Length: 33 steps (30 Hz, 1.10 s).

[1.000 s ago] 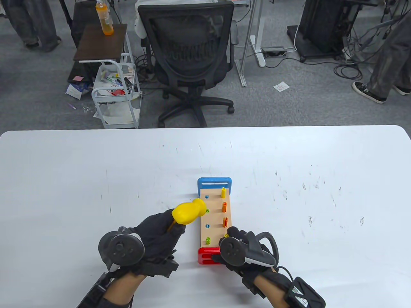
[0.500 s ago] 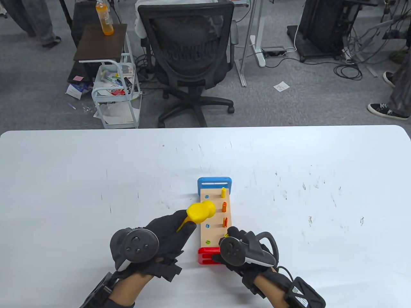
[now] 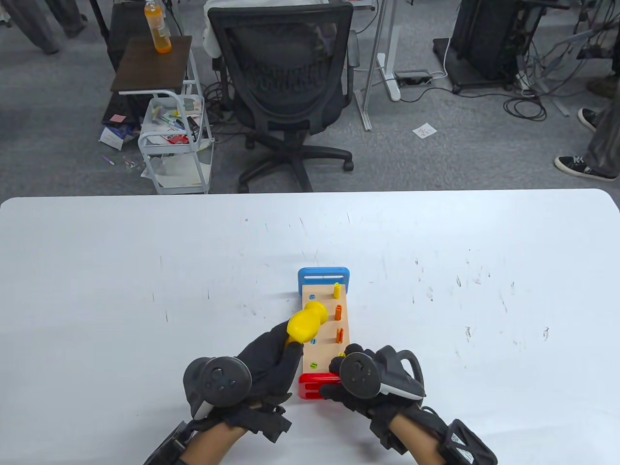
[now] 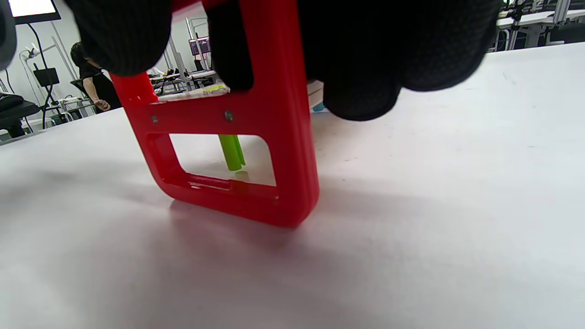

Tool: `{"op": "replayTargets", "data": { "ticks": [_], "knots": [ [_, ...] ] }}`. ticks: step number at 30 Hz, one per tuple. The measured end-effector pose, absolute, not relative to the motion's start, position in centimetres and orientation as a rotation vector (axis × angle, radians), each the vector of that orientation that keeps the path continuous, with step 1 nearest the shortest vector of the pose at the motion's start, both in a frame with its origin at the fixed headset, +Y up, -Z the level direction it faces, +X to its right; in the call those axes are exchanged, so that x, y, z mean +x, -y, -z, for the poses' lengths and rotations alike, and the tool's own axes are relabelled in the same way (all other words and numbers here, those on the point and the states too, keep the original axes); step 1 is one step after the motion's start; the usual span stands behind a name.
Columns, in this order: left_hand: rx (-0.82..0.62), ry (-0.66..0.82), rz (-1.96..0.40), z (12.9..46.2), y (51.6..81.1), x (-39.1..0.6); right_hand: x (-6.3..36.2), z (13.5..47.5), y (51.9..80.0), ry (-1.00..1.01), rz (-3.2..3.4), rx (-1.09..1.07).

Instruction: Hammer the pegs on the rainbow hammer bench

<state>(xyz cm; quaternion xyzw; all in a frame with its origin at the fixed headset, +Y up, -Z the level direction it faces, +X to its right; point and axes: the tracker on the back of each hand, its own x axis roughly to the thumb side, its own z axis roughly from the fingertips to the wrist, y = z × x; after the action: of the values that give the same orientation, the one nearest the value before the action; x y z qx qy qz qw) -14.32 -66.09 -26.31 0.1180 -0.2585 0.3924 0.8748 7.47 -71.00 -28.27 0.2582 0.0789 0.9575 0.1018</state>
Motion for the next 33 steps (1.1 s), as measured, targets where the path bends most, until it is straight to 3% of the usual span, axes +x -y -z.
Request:
{"op": "replayTargets", "data": {
  "ticks": [7,11,15,21,33],
  "knots": [
    [0.136,0.524,-0.757,26.2,68.6,-13.7,8.5,27.4,68.6,-0.225,-2.753,0.673],
    [0.091,0.493,-0.790,26.3,68.9,-13.6,9.0,26.6,67.6,0.025,-2.660,0.640],
    [0.077,0.473,-0.810,26.3,69.1,-13.5,8.2,25.7,67.6,0.282,-2.532,0.773],
    [0.109,0.454,-0.825,26.1,69.0,-13.5,6.1,23.9,68.2,0.474,-2.534,0.910],
    [0.183,0.528,-0.729,25.1,68.7,-12.8,5.6,23.7,68.4,0.594,-2.506,0.867]
  ]
}}
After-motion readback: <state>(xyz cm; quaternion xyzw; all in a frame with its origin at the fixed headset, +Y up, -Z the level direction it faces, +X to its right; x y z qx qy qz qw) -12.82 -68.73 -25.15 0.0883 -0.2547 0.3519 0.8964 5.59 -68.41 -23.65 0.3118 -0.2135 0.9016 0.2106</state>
